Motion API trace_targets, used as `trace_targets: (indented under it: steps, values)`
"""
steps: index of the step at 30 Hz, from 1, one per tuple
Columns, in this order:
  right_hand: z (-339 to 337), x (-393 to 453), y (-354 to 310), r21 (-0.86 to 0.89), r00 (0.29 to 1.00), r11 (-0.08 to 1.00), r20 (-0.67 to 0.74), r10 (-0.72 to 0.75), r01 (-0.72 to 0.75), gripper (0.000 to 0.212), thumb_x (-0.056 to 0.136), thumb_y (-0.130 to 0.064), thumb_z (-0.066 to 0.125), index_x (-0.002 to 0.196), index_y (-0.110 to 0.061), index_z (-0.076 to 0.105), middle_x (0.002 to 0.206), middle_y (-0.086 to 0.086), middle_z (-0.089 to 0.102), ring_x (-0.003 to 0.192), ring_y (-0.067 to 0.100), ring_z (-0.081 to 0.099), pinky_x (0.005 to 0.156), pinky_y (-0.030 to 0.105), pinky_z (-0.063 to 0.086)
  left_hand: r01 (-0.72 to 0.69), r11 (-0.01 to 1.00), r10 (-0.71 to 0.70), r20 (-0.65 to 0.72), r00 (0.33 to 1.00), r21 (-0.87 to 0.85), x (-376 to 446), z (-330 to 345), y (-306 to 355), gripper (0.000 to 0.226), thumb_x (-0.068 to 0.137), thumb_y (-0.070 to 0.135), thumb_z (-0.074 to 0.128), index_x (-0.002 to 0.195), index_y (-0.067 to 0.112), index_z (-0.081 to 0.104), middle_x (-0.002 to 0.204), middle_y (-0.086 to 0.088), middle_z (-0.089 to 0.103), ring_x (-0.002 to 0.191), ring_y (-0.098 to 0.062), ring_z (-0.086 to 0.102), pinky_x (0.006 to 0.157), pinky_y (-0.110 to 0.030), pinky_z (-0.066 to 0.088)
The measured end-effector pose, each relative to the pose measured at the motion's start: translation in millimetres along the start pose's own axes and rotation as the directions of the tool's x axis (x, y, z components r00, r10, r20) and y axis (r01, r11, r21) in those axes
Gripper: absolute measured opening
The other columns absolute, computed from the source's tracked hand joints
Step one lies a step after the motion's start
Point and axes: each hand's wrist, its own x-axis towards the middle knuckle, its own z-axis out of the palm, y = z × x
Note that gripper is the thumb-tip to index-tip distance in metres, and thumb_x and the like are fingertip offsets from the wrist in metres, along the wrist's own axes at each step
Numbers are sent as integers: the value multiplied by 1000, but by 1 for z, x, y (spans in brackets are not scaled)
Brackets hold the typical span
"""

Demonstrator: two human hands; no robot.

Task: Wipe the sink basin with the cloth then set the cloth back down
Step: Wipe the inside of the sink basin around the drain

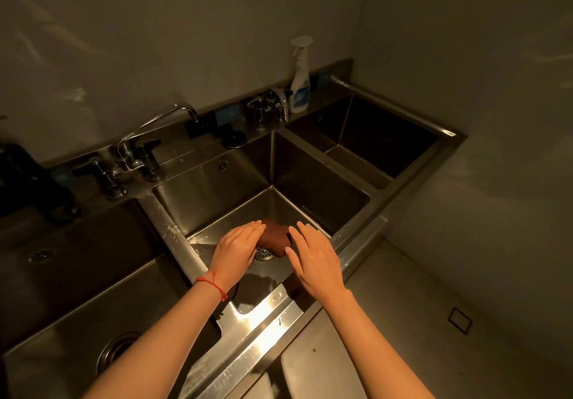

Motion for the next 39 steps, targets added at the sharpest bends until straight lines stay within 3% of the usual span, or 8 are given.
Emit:
trace_targets:
  steps: [12,23,34,39]
  values:
    - [35,24,36,5,978,991,165,128,-130,51,98,-43,27,141,-17,33,149,8,34,140,23,26,116,36,8,121,991,-126,132,983,50,14,38,-12,64,42,-7,91,103,0,74,97,-14,76,85,-29,75,72,-41,61]
    - [54,21,28,-31,942,979,266,205,-204,53,97,-46,21,142,-20,31,152,4,29,142,20,18,117,38,1,223,974,-206,287,936,-28,20,89,-48,52,75,-1,74,126,6,62,125,-13,66,114,-31,64,99,-41,50]
    - [64,16,31,31,941,958,200,273,-285,44,97,-41,31,129,-18,50,140,2,48,135,16,33,116,32,6,259,966,-229,398,888,-21,17,130,-60,49,85,6,64,133,13,54,131,-6,62,120,-24,59,103,-36,46]
    - [64,14,31,55,946,952,145,291,-302,39,96,-36,37,126,-18,54,136,2,52,132,16,38,113,28,5,294,956,-261,422,868,-13,21,146,-62,45,87,3,58,130,14,56,129,-5,62,117,-26,61,97,-36,49]
